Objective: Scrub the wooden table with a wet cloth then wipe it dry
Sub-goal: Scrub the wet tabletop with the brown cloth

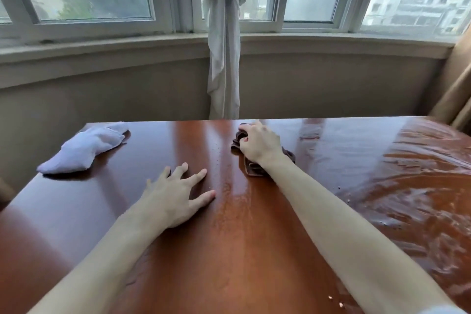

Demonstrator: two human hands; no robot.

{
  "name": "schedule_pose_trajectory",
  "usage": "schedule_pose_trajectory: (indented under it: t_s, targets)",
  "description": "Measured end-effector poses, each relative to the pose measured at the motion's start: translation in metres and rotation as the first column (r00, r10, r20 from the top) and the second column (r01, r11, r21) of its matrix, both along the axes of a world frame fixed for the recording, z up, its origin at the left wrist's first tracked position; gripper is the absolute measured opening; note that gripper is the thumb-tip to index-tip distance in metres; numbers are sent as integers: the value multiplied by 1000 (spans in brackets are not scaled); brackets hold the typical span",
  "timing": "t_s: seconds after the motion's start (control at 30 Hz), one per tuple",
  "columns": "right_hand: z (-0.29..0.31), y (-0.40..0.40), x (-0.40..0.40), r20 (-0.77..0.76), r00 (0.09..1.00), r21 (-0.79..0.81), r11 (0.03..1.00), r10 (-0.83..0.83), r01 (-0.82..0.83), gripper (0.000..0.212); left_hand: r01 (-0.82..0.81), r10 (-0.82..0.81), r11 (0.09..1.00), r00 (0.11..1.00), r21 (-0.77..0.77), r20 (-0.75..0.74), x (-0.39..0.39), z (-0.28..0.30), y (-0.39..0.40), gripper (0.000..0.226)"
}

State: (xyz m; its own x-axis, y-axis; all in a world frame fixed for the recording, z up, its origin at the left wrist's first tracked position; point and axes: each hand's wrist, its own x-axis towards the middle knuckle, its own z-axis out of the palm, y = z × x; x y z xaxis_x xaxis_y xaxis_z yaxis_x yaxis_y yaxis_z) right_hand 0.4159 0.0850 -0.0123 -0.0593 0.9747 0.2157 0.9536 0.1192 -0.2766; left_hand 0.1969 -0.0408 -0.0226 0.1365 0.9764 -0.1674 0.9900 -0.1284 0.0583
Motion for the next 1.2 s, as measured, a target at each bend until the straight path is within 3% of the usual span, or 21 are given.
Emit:
schedule_pose_trajectory:
  t_s: [0.23,0.43,0.53,0.6,0.67,0.8,0.93,1.0,1.13,1.2]
  targets:
    - [1,77,8,38,995,-11,996,-91,92,48,-11,10,996,1000,-91,-13,4,11,-1,72]
    - [-4,-30,-35,37,999,-38,999,-31,32,37,24,-23,999,1000,-25,6,-5,8,6,93]
    - [-3,-112,-54,54,998,-27,999,31,-29,37,-33,29,999,977,12,210,-13,3,6,105]
    - [-3,-165,-62,39,998,-34,998,47,-46,41,-109,73,992,900,60,429,-15,11,-9,76]
    - [-4,-217,-71,28,998,-25,998,58,-57,45,-157,67,979,850,129,523,-14,13,-24,41]
    - [-5,-296,-80,24,994,-16,994,110,-110,52,-174,110,977,908,126,405,-9,4,-52,38]
    - [-5,-319,-38,-65,987,51,988,148,-145,49,-98,57,986,960,137,275,-1,6,-87,46]
    - [-3,-310,0,-56,997,60,997,58,-55,51,-49,12,989,968,143,249,-2,11,-112,51]
    - [4,-282,50,-6,962,73,959,-273,273,41,65,-93,989,974,135,208,6,16,-159,58]
    - [3,-291,37,50,962,73,961,-270,266,39,108,-134,984,975,144,180,16,18,-174,61]
